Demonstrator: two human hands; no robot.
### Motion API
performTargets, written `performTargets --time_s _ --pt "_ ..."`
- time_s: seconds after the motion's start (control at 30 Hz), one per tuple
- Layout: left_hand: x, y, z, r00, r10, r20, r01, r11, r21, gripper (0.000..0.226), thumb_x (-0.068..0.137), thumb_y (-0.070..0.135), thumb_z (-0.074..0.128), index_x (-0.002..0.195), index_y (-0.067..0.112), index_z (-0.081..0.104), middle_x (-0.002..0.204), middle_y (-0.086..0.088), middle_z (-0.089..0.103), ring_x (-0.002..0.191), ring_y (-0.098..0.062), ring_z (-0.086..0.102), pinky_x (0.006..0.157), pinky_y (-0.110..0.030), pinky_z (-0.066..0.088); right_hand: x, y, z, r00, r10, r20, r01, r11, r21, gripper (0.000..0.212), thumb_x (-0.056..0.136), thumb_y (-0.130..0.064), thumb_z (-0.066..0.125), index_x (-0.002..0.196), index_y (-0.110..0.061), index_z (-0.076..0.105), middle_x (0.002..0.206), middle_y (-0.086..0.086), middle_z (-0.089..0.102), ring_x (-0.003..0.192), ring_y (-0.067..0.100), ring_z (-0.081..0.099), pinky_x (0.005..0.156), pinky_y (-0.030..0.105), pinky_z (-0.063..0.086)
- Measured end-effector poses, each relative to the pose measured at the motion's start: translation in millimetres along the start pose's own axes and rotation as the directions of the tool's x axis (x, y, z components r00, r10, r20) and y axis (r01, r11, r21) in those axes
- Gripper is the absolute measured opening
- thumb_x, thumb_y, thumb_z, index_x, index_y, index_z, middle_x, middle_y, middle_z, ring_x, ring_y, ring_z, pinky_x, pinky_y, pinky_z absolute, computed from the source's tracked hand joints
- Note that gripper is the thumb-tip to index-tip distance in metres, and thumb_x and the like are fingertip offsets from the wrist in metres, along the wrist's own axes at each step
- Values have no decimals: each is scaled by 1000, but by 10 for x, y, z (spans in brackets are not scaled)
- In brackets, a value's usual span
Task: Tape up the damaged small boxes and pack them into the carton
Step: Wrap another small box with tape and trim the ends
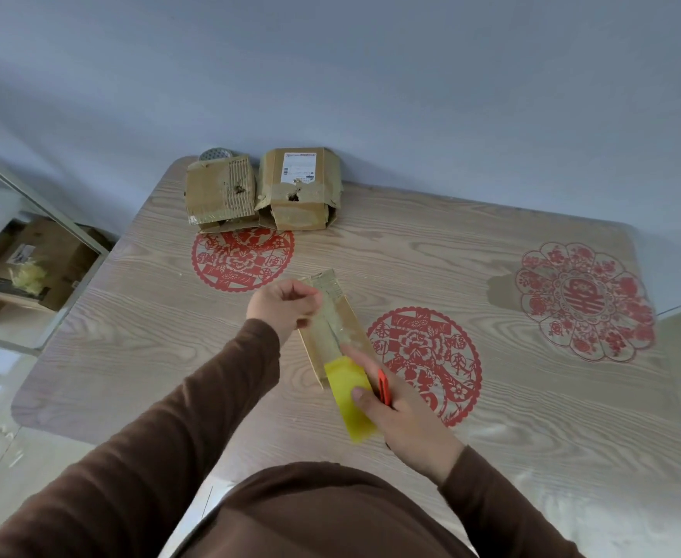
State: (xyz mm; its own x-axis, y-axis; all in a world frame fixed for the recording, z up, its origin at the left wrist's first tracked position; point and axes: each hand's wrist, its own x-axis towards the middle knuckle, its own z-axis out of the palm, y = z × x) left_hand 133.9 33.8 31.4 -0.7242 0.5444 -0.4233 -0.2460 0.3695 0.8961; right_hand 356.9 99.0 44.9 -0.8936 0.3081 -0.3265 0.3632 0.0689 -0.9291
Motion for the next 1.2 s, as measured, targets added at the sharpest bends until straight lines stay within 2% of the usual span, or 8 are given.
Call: performTargets --time_s 0.1,0.13,0.27,0.4,0.53,0.67,0.87,1.2 --pt "220 124 -27 999 34 9 -34 998 45 9 85 4 77 82 10 71 73 -3 69 64 -14 60 66 -26 58 -53 42 -35 997 75 -25 -75 997 -5 43 106 -32 48 144 -54 43 146 -21 50 77 -22 54 69 6 43" --pt "300 155 -31 999 46 -1 -46 997 64 8 84 5 78 83 10 72 72 -2 69 62 -13 59 64 -24 58 -64 54 -46 995 97 -34 -96 995 16 42 106 -36 47 142 -57 43 146 -22 51 78 -19 55 68 7 45" --pt "617 236 -74 992 100 -81 -88 986 144 8 83 9 80 82 15 74 78 -1 72 64 -12 59 66 -27 56 -130 166 -49 983 180 -44 -178 983 41 37 103 -48 44 138 -61 44 133 -33 56 124 -9 52 114 32 40" --pt "788 177 -76 987 122 -102 -95 968 234 8 82 17 82 80 22 76 86 2 74 70 -9 60 61 -18 54 -140 195 -52 977 210 -32 -212 973 -91 40 103 -50 44 135 -71 34 139 -26 55 128 0 52 113 35 41" --pt "913 120 -122 984 121 -131 -86 966 243 7 82 17 81 82 22 76 83 9 72 71 -5 60 67 -15 46 -123 238 -36 963 268 -34 -269 963 -22 35 99 -51 44 122 -76 41 141 -23 55 131 2 50 116 37 38" --pt "956 50 -115 991 96 -98 -67 963 263 5 84 13 79 87 15 75 82 8 71 72 -5 61 66 -11 45 -98 244 -37 964 263 -40 -265 961 -80 37 107 -35 44 125 -67 39 146 -26 47 139 -2 39 118 26 29" --pt "1129 -100 -123 994 44 -100 -13 955 296 8 85 16 79 81 18 73 76 12 68 69 -1 57 65 -15 44 85 401 -25 958 284 -38 -286 943 -169 43 107 -38 40 149 -48 37 154 -18 43 143 4 37 112 21 27" --pt "1220 -306 -29 923 -385 13 380 915 135 17 96 31 63 81 21 62 84 -1 58 79 -16 54 68 -27 45 210 718 71 960 280 23 -278 957 -79 44 109 -36 38 147 -57 32 158 -20 35 143 -4 27 110 12 20"
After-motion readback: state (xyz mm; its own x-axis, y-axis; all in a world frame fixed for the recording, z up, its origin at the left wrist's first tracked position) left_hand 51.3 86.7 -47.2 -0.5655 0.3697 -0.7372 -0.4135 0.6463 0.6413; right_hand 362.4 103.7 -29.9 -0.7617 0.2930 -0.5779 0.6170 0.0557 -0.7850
